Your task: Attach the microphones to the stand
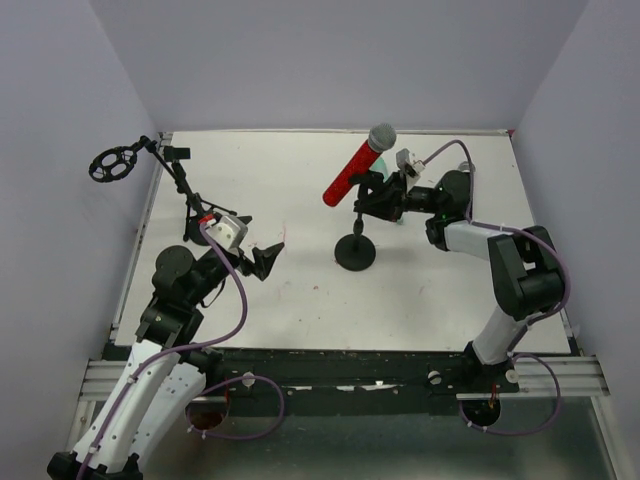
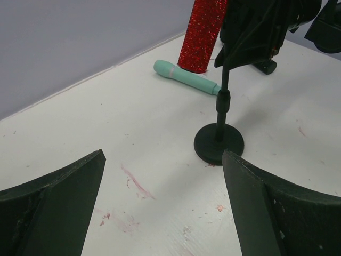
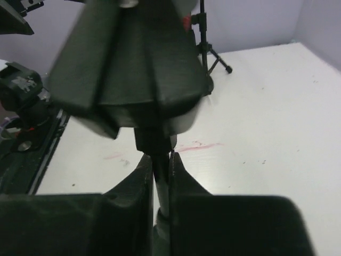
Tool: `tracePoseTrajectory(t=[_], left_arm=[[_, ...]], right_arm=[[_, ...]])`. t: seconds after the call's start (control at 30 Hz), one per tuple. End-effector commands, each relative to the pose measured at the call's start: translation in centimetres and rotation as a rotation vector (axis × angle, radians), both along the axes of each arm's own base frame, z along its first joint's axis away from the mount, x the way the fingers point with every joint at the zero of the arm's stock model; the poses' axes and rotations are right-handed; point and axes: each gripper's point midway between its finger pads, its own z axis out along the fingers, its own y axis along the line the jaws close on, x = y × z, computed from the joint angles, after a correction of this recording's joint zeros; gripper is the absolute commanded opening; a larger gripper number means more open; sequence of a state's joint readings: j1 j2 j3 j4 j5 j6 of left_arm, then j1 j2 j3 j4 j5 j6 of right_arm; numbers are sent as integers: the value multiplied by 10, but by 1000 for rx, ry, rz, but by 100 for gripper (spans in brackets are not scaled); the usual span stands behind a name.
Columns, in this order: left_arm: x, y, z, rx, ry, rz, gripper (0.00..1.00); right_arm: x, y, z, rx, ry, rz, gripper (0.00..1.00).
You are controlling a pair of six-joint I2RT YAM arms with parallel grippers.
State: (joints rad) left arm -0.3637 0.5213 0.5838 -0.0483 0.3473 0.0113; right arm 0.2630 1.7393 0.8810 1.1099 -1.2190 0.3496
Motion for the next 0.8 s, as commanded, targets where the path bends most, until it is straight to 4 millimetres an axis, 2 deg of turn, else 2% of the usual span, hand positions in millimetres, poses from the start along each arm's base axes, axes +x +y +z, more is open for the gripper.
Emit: tracePoseTrajectory(t=[0.0, 0.13, 0.3, 0.5, 0.6, 0.67, 0.77], left_arm=[[4, 4, 7, 0, -21, 29, 98], [5, 5, 5, 5, -21, 33, 98], [6, 7, 5, 9, -26, 43, 98], [7, 7, 3, 14, -28, 49, 98], [7, 7, 2, 14, -28, 49, 98], [7, 8, 3, 13, -31, 50, 98], [7, 7, 2, 15, -31, 49, 98]], right_arm=[[4, 3, 10, 28, -77, 0, 0], [3, 4, 17, 31, -104, 17, 0], [7, 1, 50, 49, -139, 17, 0], [49, -32, 87, 16, -142, -110, 0], [77, -50, 79, -93, -122, -213, 0], [96, -61, 76, -175, -173, -299, 0], [116, -85, 88, -183, -192, -396, 0]])
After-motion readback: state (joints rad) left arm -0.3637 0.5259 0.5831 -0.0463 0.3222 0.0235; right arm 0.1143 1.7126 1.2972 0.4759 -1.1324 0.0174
